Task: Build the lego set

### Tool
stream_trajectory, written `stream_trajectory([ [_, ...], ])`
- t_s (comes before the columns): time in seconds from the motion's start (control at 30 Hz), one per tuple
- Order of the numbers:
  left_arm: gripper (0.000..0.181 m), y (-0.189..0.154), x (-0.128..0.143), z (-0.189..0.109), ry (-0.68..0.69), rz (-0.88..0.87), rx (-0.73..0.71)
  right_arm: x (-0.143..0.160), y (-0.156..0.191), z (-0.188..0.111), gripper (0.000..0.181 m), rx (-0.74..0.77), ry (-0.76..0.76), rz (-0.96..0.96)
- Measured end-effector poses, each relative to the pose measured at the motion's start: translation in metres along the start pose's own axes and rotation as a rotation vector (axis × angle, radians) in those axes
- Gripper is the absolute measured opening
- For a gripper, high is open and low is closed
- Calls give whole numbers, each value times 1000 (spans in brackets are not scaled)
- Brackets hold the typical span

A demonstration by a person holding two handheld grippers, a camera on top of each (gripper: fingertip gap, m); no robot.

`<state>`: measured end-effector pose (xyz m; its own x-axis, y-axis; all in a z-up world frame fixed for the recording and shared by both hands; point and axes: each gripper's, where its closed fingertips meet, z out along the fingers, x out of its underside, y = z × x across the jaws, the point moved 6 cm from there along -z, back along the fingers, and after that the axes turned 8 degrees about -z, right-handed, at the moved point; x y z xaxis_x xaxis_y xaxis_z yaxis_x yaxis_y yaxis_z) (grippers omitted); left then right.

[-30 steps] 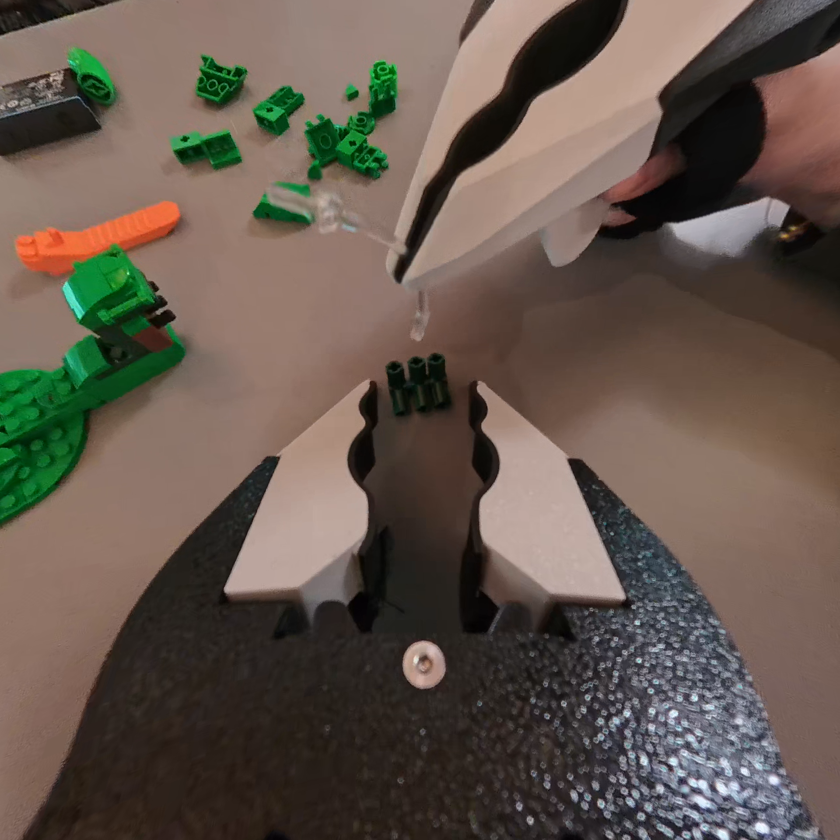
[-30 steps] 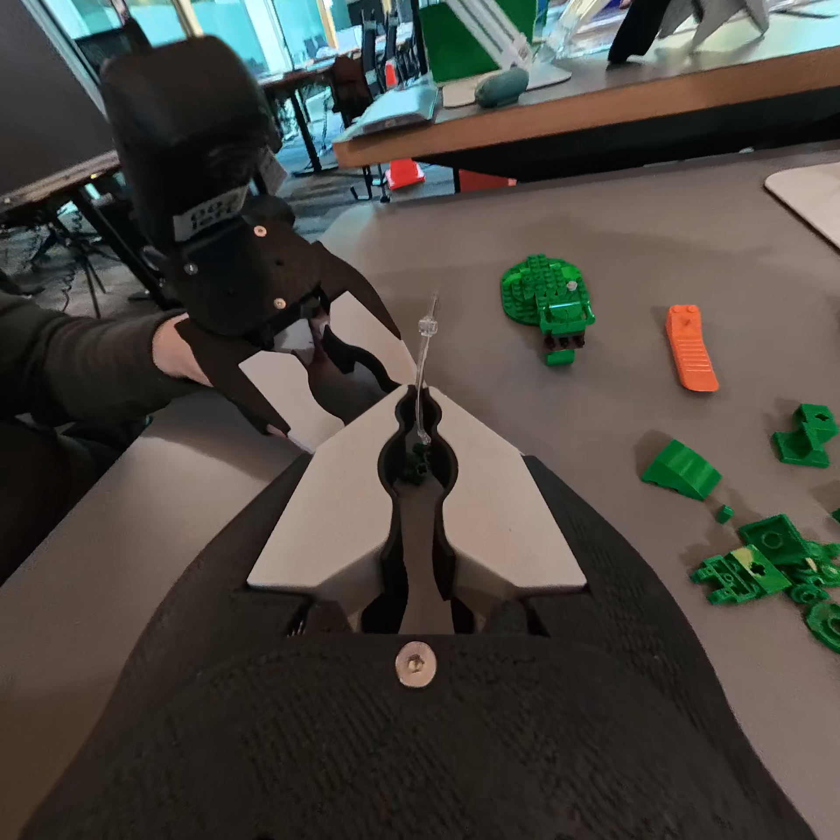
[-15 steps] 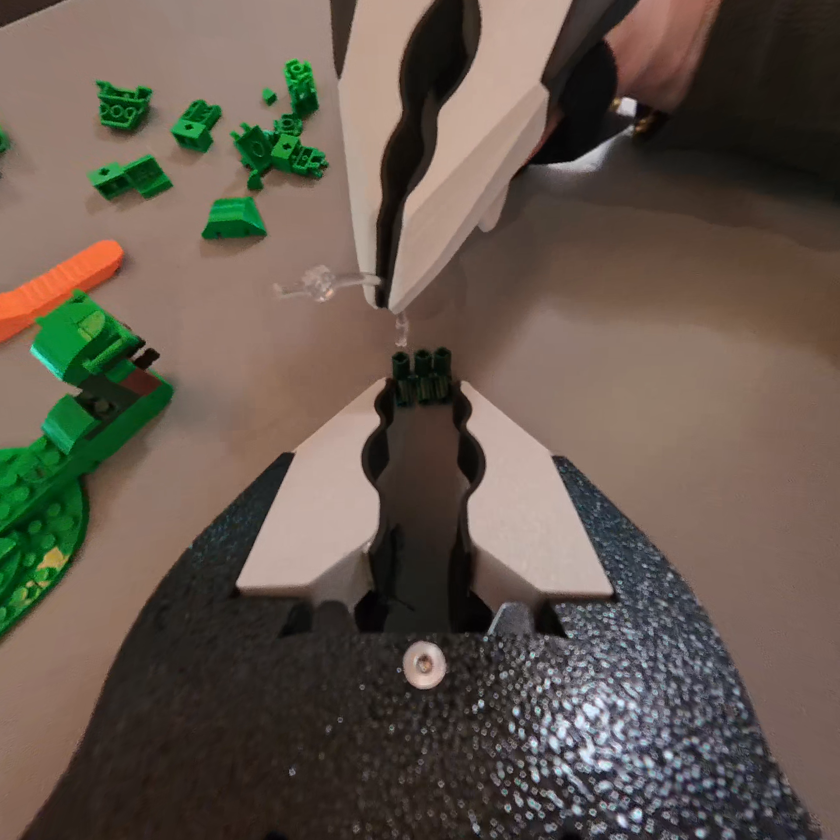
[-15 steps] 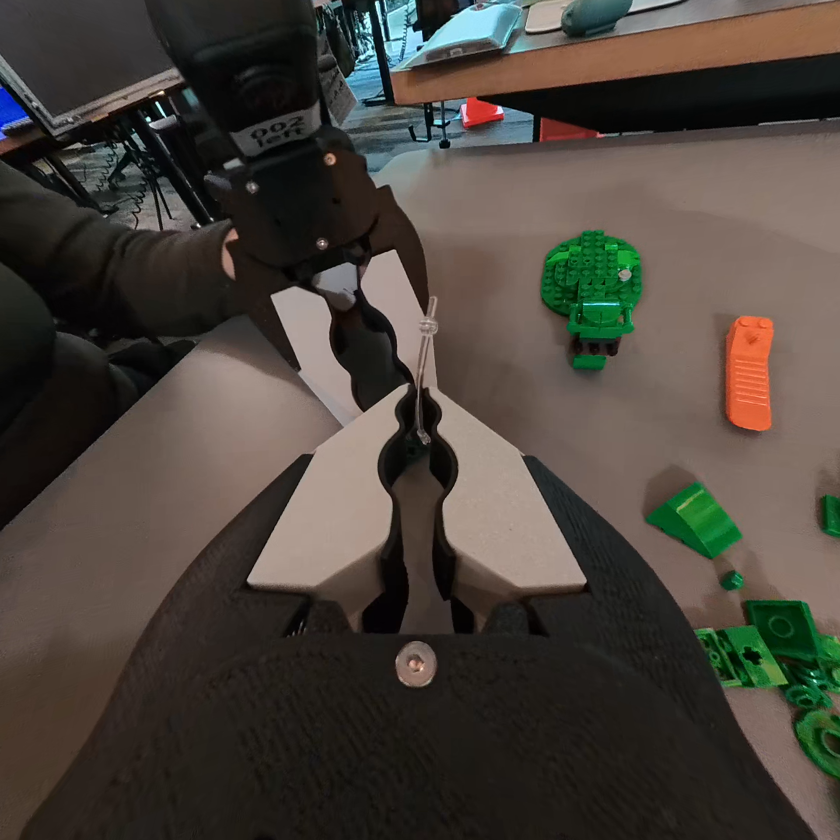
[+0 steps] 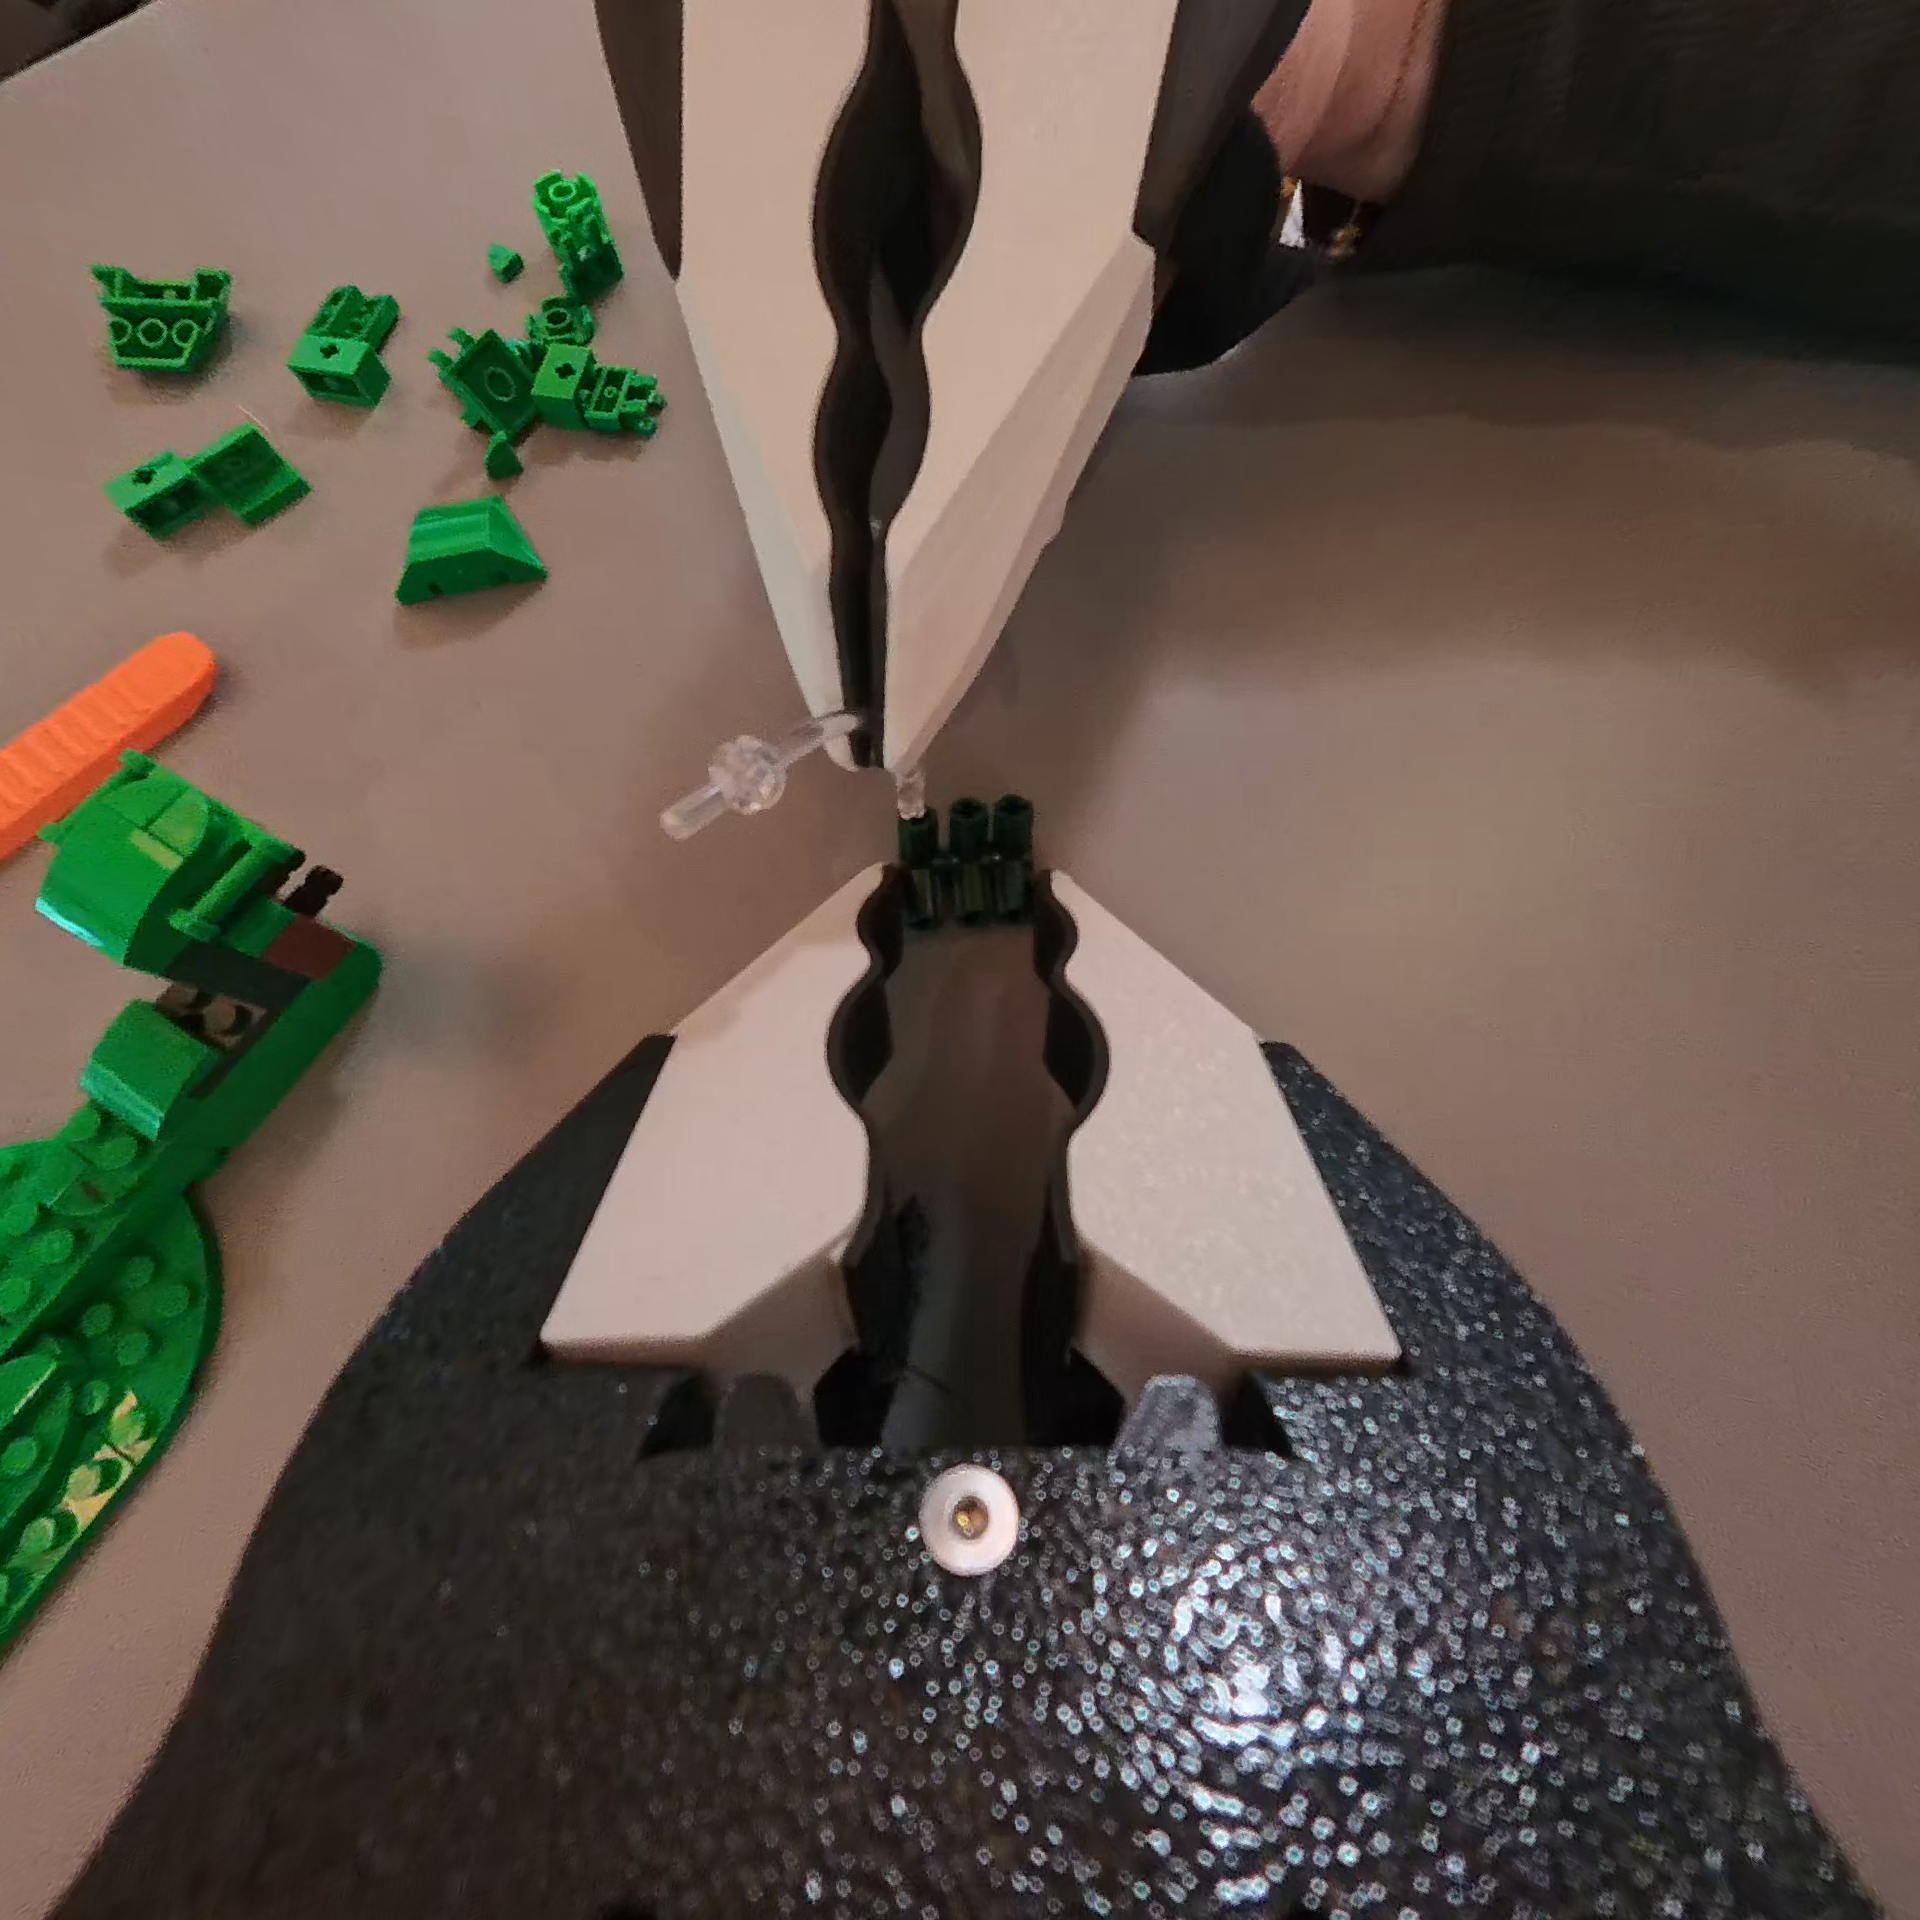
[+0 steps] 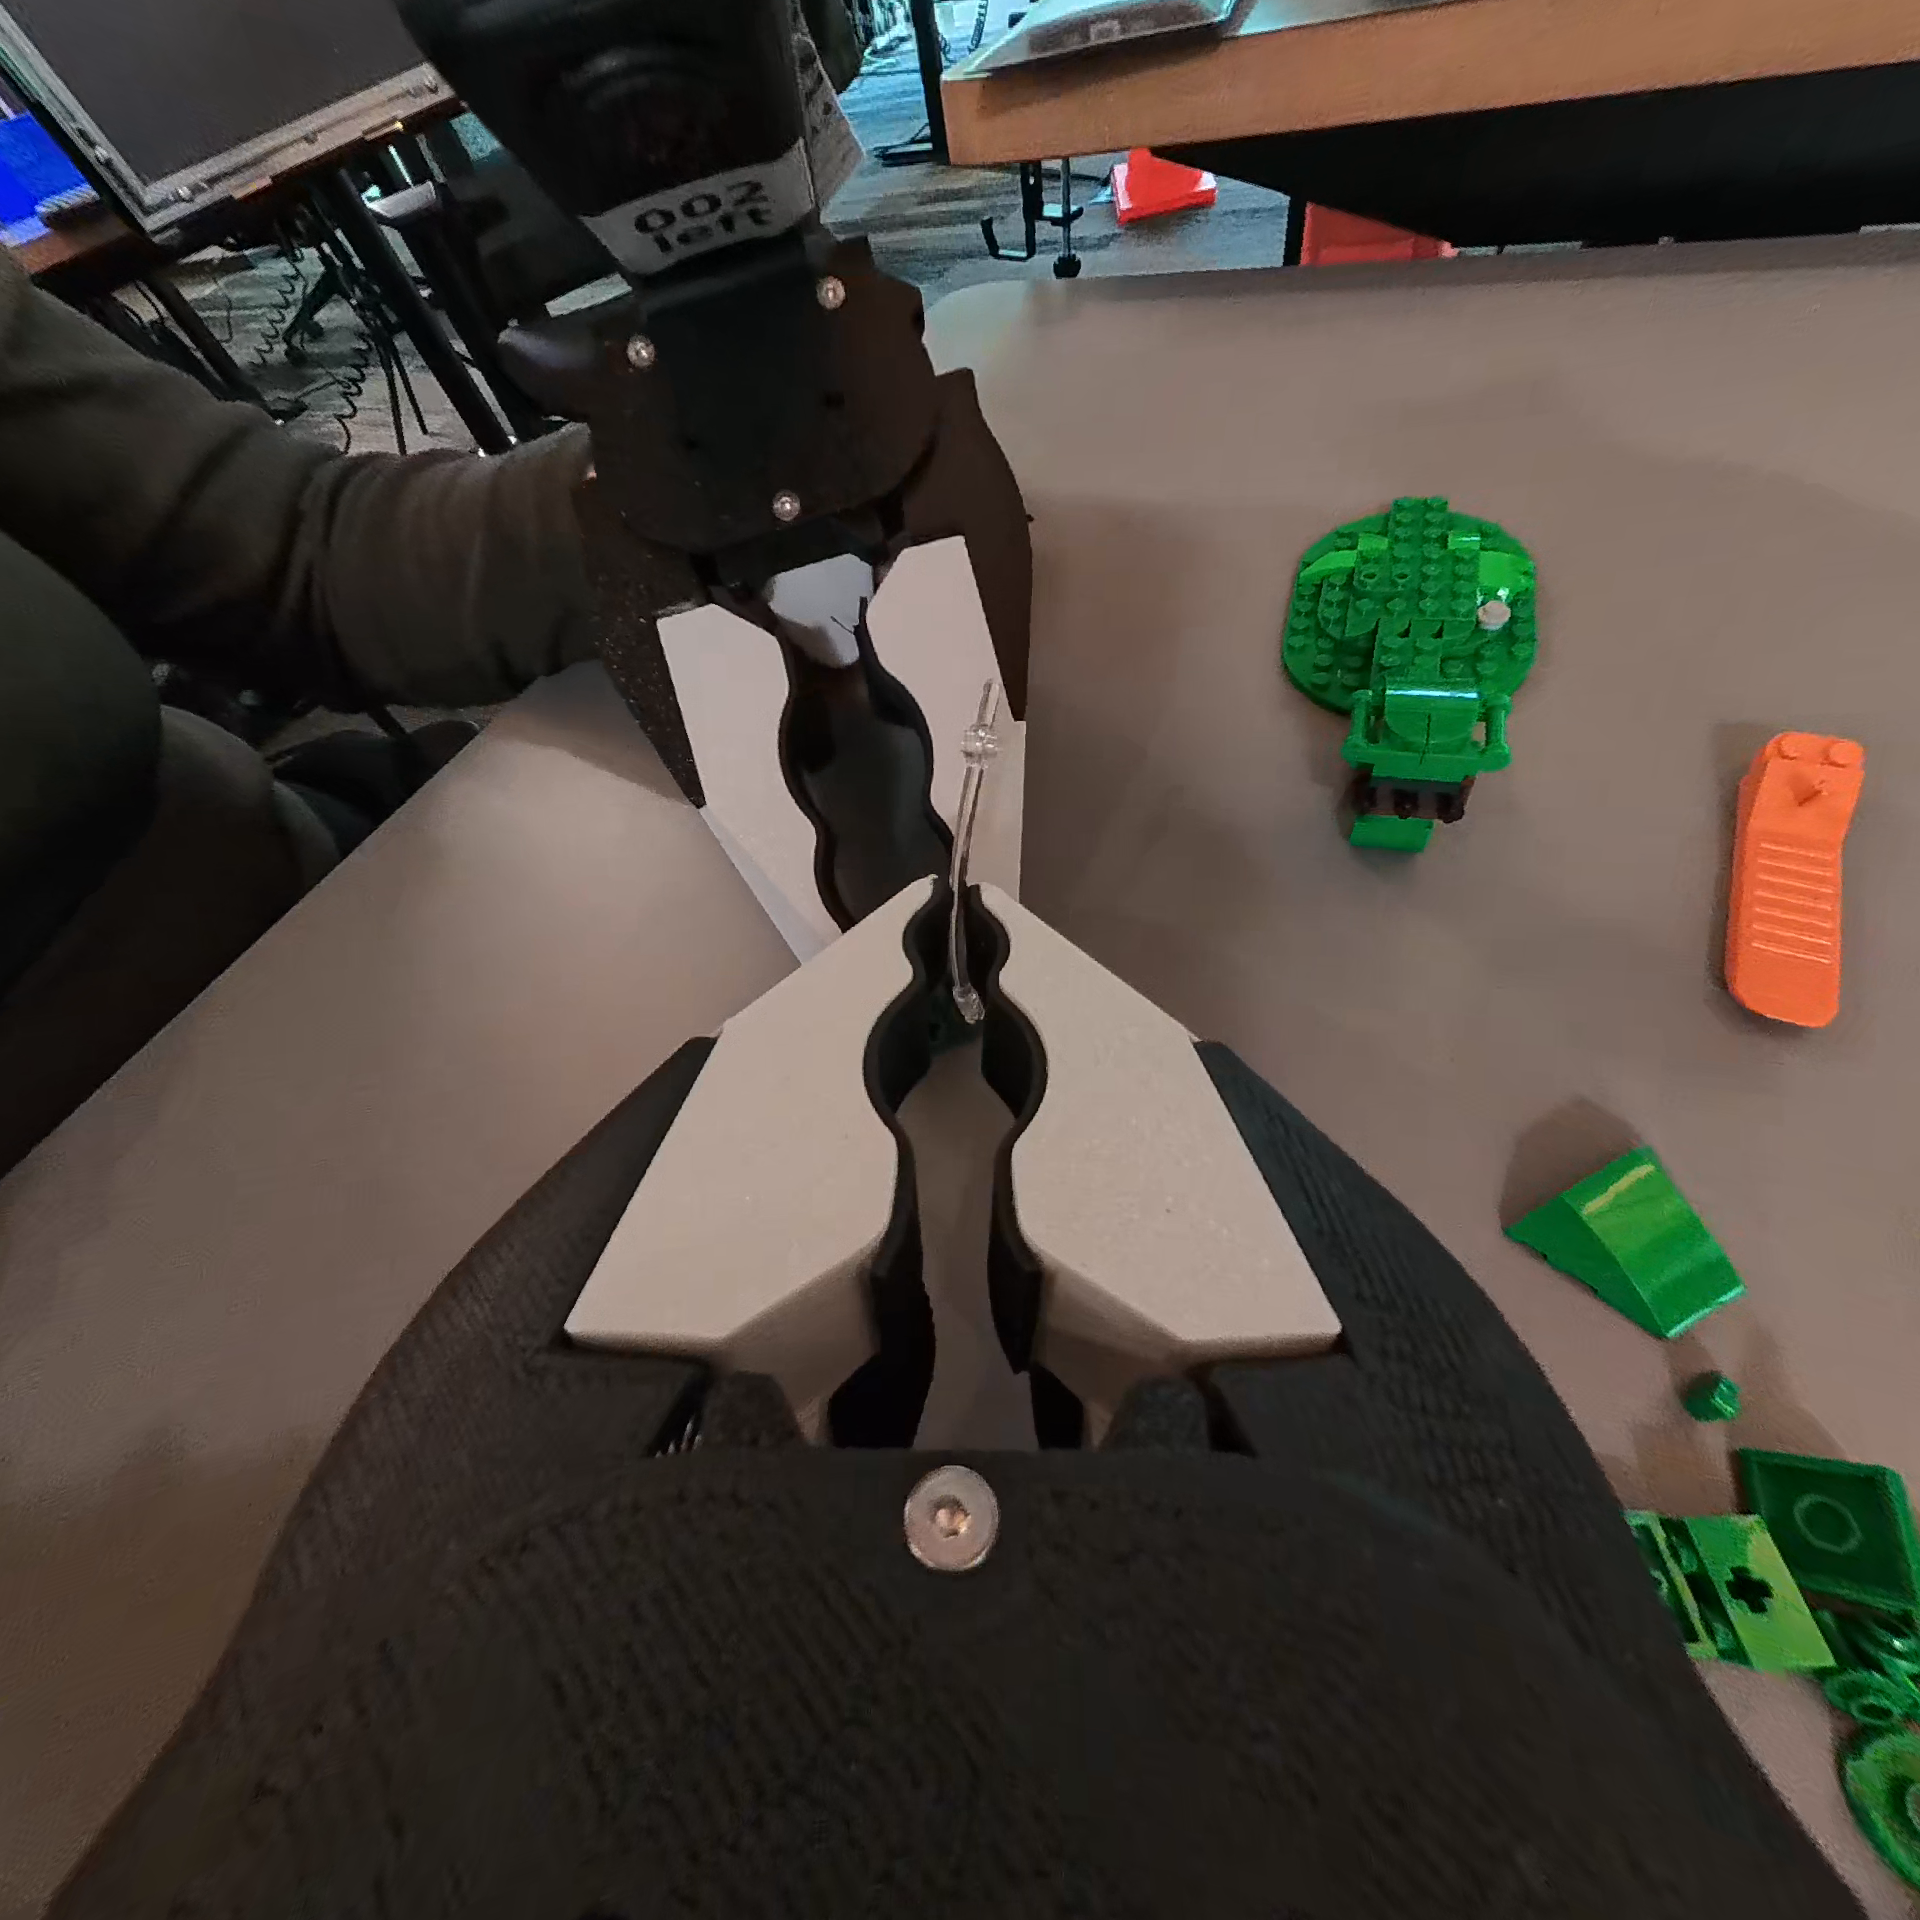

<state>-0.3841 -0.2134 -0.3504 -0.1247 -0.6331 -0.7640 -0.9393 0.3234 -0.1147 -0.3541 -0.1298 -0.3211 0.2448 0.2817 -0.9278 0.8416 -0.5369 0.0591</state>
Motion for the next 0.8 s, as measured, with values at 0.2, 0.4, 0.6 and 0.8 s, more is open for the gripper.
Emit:
stream_trajectory([
  [0.2,23,0,0,-1,-20,-2,2,0,2,1,0,-12,7,-7],
  [0.4,23,1,0,-1,-21,-10,-2,-1,3,5,0,-4,10,-4],
  [0.6,23,1,0,-1,-18,-10,-2,0,0,3,0,-20,-4,55],
  [0.8,23,2,0,-1,-23,-14,-11,0,1,-2,0,-19,-24,51],
])
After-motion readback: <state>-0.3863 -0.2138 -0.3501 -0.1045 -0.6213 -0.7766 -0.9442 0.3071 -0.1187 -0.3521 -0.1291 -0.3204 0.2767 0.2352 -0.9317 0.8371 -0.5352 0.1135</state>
